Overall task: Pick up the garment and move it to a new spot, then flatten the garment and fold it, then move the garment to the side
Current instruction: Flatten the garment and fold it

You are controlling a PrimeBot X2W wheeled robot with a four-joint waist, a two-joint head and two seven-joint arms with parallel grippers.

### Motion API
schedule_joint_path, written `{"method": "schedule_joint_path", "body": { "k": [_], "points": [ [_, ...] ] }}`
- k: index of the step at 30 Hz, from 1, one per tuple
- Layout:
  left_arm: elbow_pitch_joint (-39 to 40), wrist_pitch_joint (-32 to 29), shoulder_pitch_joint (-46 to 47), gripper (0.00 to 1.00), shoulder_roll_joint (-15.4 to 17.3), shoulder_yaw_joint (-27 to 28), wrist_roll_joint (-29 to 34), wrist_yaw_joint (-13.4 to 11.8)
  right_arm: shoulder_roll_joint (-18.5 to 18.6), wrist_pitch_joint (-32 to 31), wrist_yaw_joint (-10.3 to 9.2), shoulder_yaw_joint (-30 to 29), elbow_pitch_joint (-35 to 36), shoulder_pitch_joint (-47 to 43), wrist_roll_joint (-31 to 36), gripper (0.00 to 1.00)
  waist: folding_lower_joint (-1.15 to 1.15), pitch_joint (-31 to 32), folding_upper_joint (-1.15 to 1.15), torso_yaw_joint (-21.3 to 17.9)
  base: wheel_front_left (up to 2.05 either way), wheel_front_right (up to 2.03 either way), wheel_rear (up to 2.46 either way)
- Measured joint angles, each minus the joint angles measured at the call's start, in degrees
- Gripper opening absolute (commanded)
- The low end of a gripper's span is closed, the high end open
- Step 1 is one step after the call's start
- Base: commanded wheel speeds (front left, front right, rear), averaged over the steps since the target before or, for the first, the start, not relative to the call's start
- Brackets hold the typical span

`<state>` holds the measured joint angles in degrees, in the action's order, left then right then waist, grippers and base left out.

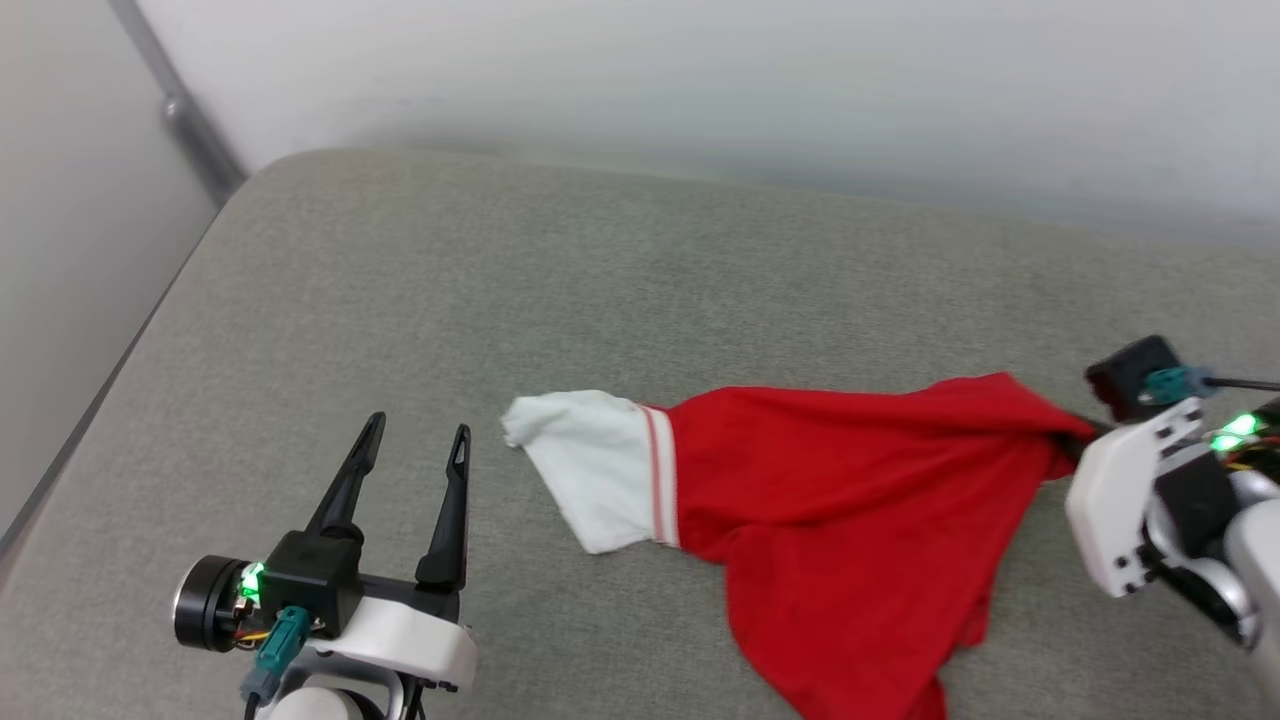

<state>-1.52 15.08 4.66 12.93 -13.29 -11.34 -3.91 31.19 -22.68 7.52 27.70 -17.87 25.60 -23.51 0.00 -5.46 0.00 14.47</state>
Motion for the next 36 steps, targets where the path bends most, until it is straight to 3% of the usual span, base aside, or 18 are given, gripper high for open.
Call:
{"method": "schedule_joint_path", "body": {
  "k": [10, 16, 22, 26, 27, 28, 29, 36],
  "points": [
    [0.2, 0.0, -0.5, 1.00, -1.0, 1.1, 0.6, 1.5, 9.7, -2.7, -0.01, -9.9, 10.1, -6.2, 9.5, 0.00, 0.00, 0.3, 0.00, -4.4, 0.00, 0.00, 0.00],
    [-1.1, 0.0, -0.1, 1.00, -1.6, 0.7, 1.3, 2.9, 7.6, -2.4, -0.01, -5.5, 10.4, -10.5, 13.4, 0.00, 0.00, -1.1, 0.00, -4.6, 0.00, 0.00, 0.00],
    [-2.2, 0.0, 0.6, 1.00, -2.0, 0.8, 1.6, 3.7, 5.4, -0.1, 0.00, 1.6, 4.4, -10.2, 13.3, 0.00, 0.00, -1.6, 0.00, -3.7, 0.00, 0.00, 0.00],
    [-2.6, 0.0, 0.7, 1.00, -2.0, 1.2, 2.0, 3.9, 4.2, 1.0, 0.00, 2.0, 0.6, -9.1, 11.5, 0.00, 0.00, -1.3, 0.00, -3.5, 0.00, 0.00, 0.00],
    [-2.7, 0.0, 0.6, 1.00, -2.0, 1.3, 2.0, 3.9, 4.0, 1.1, -0.01, 2.0, -0.2, -9.1, 11.0, 0.18, 0.00, -1.2, 0.00, -3.5, 0.00, 0.00, 0.00],
    [-2.8, 0.0, 0.6, 1.00, -1.9, 1.5, 2.0, 3.9, 3.7, 1.8, 0.00, 1.9, -0.5, -9.1, 10.8, 0.84, 0.00, -1.0, 0.00, -3.6, 0.00, 0.00, 0.00],
    [-2.9, 0.0, 0.6, 1.00, -2.0, 1.6, 2.0, 3.9, 3.2, 2.4, 0.00, 1.3, -0.8, -9.1, 10.2, 1.00, 0.00, -0.9, 0.00, -3.8, 0.00, 0.00, 0.00],
    [-2.9, 0.0, -0.4, 1.00, -2.3, 2.5, 2.0, 3.9, 1.1, 5.8, 0.00, -3.7, 2.4, -9.2, 5.6, 1.00, 0.00, 0.9, 0.00, -6.4, 0.00, 0.00, 0.00]
  ]
}}
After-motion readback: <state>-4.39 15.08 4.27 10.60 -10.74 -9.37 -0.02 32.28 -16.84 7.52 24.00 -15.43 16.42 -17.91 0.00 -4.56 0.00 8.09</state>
